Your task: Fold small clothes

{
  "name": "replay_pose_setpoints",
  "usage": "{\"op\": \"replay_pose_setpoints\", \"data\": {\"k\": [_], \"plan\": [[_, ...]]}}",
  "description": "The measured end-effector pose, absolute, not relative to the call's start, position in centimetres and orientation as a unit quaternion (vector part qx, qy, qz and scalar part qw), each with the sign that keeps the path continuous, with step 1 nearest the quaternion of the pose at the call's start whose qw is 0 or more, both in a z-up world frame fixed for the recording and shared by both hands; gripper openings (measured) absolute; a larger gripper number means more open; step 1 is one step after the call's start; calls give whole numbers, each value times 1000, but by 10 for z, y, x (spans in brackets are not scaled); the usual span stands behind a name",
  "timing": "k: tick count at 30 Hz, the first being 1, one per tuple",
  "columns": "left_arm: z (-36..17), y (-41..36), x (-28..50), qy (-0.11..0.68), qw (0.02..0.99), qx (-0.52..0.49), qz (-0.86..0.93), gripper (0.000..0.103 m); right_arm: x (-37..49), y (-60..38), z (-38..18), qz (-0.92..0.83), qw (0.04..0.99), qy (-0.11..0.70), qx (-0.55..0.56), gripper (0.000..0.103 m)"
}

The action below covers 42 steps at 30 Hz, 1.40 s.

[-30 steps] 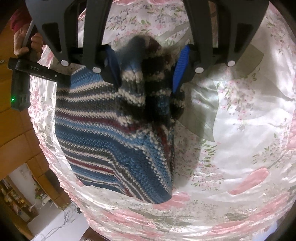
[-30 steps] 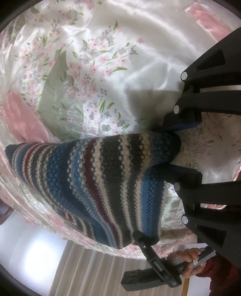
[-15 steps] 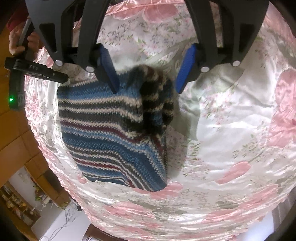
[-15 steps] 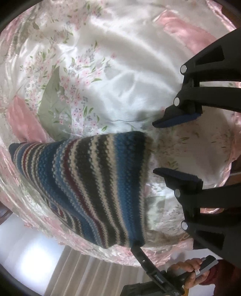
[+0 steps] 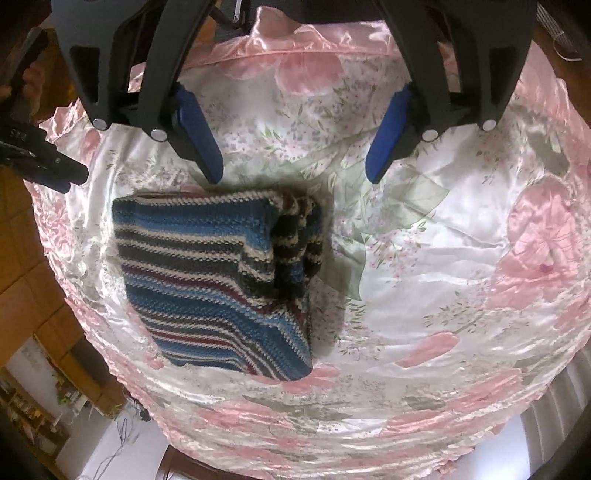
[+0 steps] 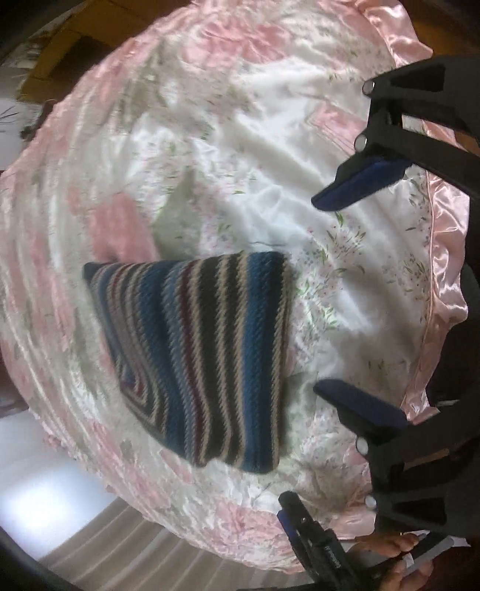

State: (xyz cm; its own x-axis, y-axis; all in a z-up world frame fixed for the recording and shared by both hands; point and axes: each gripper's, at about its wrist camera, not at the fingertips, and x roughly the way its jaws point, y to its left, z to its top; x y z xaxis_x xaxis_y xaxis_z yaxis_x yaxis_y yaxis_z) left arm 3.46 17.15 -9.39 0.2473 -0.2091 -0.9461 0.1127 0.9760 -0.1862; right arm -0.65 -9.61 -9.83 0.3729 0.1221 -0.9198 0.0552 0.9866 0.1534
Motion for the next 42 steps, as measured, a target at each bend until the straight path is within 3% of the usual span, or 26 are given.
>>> {"op": "replay_pose_setpoints", "data": {"k": [13, 42], "plan": [[-52, 164, 18, 580, 808, -23, -101, 83, -25, -74, -50, 17, 851, 521, 63, 99], [-9, 170, -1, 553, 828, 6, -90, 94, -43, -47, -22, 42, 859, 508, 47, 99]]}}
